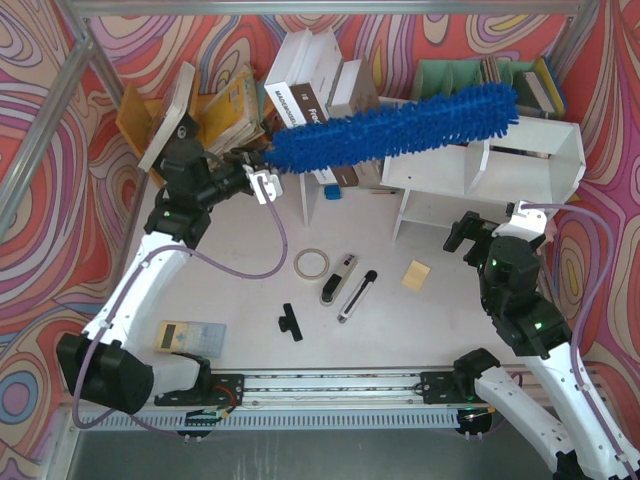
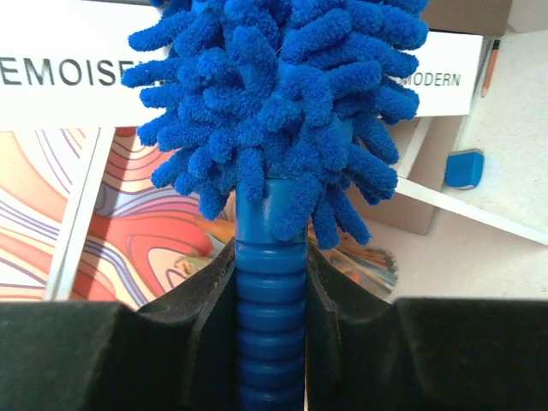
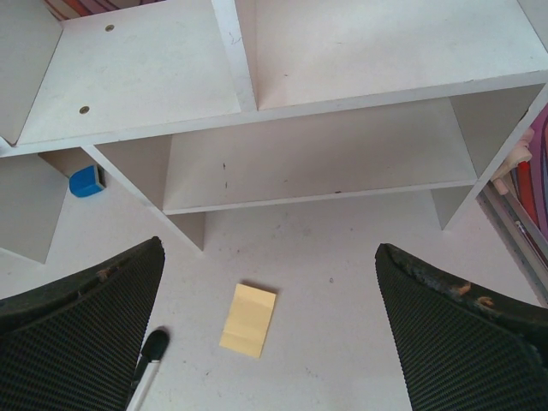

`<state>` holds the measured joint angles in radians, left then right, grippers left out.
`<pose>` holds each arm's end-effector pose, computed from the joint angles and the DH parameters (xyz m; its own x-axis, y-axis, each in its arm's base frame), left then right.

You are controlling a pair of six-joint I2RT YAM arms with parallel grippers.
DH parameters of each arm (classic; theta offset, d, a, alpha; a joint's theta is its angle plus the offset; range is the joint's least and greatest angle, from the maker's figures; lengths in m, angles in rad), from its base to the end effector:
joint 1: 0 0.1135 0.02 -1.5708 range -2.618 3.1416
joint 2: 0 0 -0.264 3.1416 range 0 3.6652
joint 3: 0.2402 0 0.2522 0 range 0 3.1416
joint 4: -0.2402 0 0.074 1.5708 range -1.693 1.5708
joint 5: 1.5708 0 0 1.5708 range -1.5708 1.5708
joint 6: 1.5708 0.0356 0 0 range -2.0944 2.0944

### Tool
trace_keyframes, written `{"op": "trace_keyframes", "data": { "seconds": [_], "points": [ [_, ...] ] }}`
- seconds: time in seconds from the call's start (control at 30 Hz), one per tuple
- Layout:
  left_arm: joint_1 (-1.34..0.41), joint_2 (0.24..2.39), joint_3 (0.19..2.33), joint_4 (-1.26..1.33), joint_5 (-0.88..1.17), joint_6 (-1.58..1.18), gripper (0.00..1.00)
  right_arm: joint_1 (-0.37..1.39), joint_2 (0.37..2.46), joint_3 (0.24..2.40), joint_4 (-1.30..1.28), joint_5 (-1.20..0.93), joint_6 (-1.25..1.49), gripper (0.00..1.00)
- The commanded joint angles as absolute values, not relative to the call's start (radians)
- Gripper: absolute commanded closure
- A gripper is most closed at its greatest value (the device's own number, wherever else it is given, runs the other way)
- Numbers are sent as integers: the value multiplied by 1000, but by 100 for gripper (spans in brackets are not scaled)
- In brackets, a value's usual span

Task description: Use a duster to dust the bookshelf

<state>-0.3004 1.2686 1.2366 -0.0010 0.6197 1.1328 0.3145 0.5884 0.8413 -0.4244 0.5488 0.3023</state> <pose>0.2720 -0.1059 0.4143 0.7069 0.5528 -0.4412 0.3659 0.2481 0.8970 0.1250 0.0211 0.3616 -0.0880 0.2385 -0.9672 0.2630 0.9420 0.2084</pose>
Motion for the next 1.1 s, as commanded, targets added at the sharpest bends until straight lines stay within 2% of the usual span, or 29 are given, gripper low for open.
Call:
{"op": "trace_keyframes", "data": {
  "seconds": [0.0,0.5,0.93,1.07],
  "points": [
    [-304,1241,1163,91,662,1055,100,314,584,842,-393,549,288,1],
    [-431,1325,944,279,579,997,100,314,585,842,-395,551,288,1],
    [-443,1198,1074,131,591,904,100,314,571,841,-394,549,289,1],
    [-484,1159,1083,63,517,871,100,314,566,842,-394,548,291,1]
  ]
}}
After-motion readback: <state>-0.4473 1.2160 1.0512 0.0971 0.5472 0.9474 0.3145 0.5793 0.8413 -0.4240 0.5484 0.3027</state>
